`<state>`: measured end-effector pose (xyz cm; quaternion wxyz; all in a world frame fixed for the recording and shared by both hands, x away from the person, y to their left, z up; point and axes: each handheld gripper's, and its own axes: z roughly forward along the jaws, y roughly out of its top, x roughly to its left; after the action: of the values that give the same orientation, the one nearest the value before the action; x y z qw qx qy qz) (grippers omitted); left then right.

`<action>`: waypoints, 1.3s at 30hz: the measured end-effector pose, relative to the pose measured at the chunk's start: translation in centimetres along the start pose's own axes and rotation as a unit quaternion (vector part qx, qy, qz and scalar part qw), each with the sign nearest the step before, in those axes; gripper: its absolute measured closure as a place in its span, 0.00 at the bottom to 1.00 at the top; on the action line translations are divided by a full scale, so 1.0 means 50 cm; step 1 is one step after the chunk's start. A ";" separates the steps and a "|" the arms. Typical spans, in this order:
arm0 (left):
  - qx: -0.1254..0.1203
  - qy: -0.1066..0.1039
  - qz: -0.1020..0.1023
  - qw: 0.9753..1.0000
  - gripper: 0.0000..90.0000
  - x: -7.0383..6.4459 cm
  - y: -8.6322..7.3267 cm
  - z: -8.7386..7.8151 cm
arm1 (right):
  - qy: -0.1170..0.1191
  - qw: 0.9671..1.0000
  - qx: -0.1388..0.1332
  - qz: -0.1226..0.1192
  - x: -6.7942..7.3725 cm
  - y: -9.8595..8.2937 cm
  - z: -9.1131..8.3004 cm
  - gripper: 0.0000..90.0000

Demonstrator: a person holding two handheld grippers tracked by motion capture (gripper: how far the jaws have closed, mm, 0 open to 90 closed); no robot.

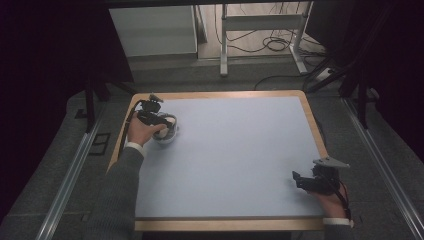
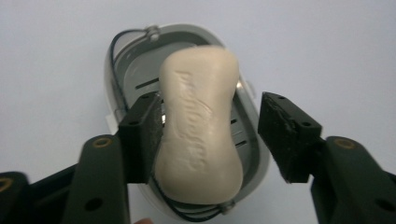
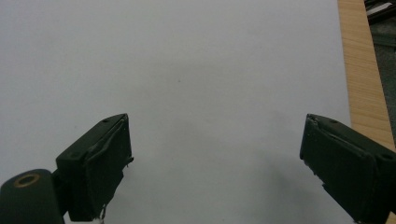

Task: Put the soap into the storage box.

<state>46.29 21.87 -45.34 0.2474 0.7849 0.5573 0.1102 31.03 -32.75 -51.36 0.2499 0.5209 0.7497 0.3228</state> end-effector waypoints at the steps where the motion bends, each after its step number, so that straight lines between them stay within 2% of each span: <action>1: -0.006 -0.004 -0.001 1.000 0.43 -0.003 0.000 -0.003 | 0.000 1.000 0.000 0.000 0.000 0.000 0.000 0.10; 3: -0.013 -0.010 0.006 1.000 0.39 -0.008 -0.002 -0.009 | 0.000 1.000 0.000 -0.001 0.001 0.000 0.000 0.10; 11: -0.042 -0.033 0.029 0.998 0.34 -0.034 -0.018 -0.039 | 0.000 1.000 0.000 -0.002 0.002 0.000 -0.001 0.10; 17: -0.067 -0.051 0.057 0.995 0.32 -0.060 -0.049 -0.066 | 0.000 1.000 0.000 -0.003 0.002 0.000 -0.001 0.10; 22: -0.077 -0.069 0.082 0.991 0.31 -0.094 -0.078 -0.077 | -0.001 1.000 0.000 -0.004 0.004 0.001 -0.002 0.10; 28: -0.082 -0.095 0.108 0.986 0.31 -0.135 -0.135 -0.071 | 0.000 1.000 -0.002 -0.004 0.007 0.002 -0.003 0.10; 31: -0.083 -0.106 0.111 0.985 0.31 -0.149 -0.165 -0.061 | 0.001 1.000 -0.003 -0.004 0.007 0.002 -0.003 0.10; 36: -0.076 -0.105 0.118 0.985 0.30 -0.163 -0.208 -0.044 | 0.000 1.000 -0.004 -0.003 0.006 0.002 -0.005 0.10; 39: -0.075 -0.100 0.114 0.986 0.30 -0.167 -0.233 -0.036 | 0.000 1.000 -0.004 -0.005 0.006 0.002 -0.004 0.10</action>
<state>32.96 17.57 -48.91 0.3459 0.8297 0.4266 0.0999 30.85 -32.48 -51.15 0.2536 0.5164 0.7507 0.3248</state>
